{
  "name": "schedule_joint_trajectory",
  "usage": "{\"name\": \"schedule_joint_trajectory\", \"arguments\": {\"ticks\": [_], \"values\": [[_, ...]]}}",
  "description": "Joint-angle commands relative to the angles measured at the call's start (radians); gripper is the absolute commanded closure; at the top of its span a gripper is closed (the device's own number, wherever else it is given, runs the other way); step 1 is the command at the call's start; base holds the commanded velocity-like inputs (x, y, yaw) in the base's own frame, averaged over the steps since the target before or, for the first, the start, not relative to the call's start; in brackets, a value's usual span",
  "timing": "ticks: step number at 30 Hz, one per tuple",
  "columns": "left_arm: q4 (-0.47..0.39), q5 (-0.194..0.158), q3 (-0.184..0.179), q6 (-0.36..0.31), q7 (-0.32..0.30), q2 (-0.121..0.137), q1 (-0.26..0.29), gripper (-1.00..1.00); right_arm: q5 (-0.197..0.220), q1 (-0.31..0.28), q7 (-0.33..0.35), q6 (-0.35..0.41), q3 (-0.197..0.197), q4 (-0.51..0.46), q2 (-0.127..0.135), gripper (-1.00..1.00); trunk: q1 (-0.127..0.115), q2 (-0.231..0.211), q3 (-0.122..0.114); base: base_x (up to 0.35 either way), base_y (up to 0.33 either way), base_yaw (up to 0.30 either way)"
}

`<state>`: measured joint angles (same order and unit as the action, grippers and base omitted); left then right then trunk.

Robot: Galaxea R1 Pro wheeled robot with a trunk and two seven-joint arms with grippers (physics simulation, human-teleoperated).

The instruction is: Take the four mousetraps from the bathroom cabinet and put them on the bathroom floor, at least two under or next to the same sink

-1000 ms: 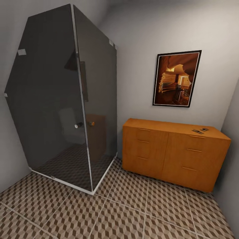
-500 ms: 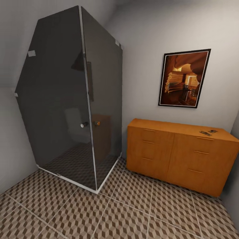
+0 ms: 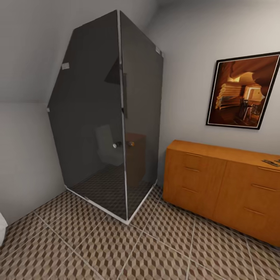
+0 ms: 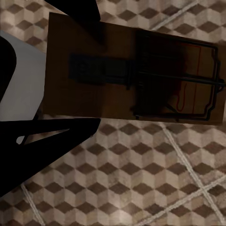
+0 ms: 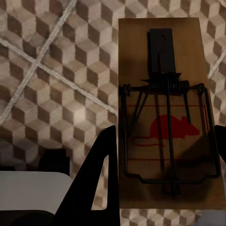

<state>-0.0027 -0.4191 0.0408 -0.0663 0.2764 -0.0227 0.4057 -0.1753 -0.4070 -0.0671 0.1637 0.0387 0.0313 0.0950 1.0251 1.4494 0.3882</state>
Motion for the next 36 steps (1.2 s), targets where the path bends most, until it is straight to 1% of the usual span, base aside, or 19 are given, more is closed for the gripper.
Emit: {"name": "schedule_joint_trajectory", "arguments": {"ticks": [1,10,14,23,33,36], "values": [[0.000,0.005,0.004,-0.004,0.003,0.000,0.001,1.00,-0.009,-0.001,-0.001,0.002,0.004,0.001,0.000,1.00,0.000,0.001,0.001,0.000,0.000,0.289],[0.000,0.005,0.004,-0.004,0.003,0.000,0.001,1.00,-0.009,-0.002,0.002,0.001,0.004,0.001,0.000,1.00,0.000,0.001,0.001,0.000,0.000,0.287],[0.000,0.005,0.004,-0.004,0.003,0.000,0.001,1.00,-0.009,-0.002,0.005,0.001,0.004,0.001,-0.001,1.00,0.000,0.001,0.001,0.000,0.000,0.132],[0.000,0.005,0.004,-0.005,0.003,-0.002,0.001,1.00,-0.006,-0.001,0.003,0.000,0.006,0.001,-0.001,1.00,0.000,0.001,0.001,0.000,0.000,0.041],[0.001,0.003,0.004,-0.006,0.003,-0.003,0.001,1.00,-0.012,-0.002,0.003,0.001,0.005,0.001,0.000,1.00,0.000,0.001,0.001,0.000,0.000,0.274],[0.001,0.003,0.004,-0.006,0.003,-0.003,0.001,1.00,-0.012,-0.002,0.004,0.002,0.005,0.001,0.000,1.00,0.000,0.001,0.001,0.000,0.000,0.173]]}}
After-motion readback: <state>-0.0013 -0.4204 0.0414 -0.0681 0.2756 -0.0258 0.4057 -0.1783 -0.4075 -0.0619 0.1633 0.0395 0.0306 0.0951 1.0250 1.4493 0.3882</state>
